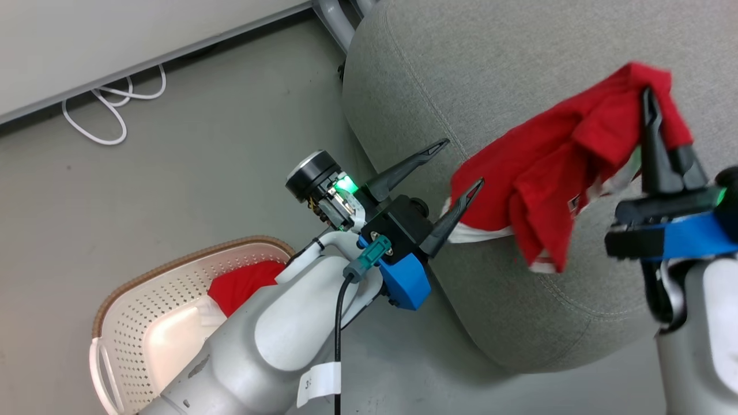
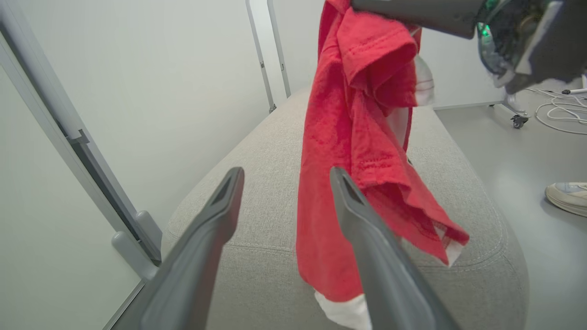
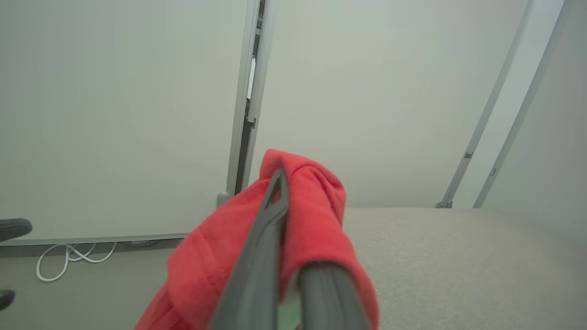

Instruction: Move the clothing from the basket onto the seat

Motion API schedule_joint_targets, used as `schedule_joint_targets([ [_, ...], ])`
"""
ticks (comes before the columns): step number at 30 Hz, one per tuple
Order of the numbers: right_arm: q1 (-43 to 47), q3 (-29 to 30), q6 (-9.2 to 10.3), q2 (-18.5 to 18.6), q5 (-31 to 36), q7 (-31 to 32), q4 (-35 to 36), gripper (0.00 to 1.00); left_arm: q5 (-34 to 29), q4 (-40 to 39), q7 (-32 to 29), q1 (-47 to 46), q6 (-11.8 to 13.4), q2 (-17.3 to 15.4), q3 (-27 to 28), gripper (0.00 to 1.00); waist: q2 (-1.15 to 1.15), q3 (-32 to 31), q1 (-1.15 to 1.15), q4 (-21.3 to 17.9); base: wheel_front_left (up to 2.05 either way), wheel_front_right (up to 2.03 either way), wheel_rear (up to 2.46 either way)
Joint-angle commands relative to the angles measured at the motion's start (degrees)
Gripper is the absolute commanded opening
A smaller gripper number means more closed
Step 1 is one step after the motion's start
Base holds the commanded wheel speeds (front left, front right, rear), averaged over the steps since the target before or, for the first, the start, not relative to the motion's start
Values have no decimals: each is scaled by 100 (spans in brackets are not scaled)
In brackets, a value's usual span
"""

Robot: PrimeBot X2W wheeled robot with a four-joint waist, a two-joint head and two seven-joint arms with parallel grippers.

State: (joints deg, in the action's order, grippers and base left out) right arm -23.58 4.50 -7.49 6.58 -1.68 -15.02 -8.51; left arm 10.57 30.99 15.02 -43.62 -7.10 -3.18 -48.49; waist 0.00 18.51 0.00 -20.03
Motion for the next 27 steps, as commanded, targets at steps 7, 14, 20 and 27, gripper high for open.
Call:
schedule_joint_targets([
  [7, -1385, 244, -1, 488, 18, -23, 214, 0, -123, -94, 21, -308, 11, -157, 61, 100, 0, 659, 0, 82, 0, 0, 0],
  [14, -2681, 1172, -1, 1326, -16, -23, 334, 0, -276, -135, -2, -737, 1, -304, 11, 100, 0, 1472, 0, 323, 0, 0, 0],
  [20, -3307, 1849, -1, 2112, -141, -22, 26, 0, -368, -242, -51, -1033, -4, -394, -32, 100, 0, 2046, 0, 443, 0, 0, 0],
  [27, -3306, 2538, -1, 2279, -138, -23, -788, 0, -420, -430, -141, -1278, -5, -528, -86, 100, 0, 2541, 0, 506, 0, 0, 0],
])
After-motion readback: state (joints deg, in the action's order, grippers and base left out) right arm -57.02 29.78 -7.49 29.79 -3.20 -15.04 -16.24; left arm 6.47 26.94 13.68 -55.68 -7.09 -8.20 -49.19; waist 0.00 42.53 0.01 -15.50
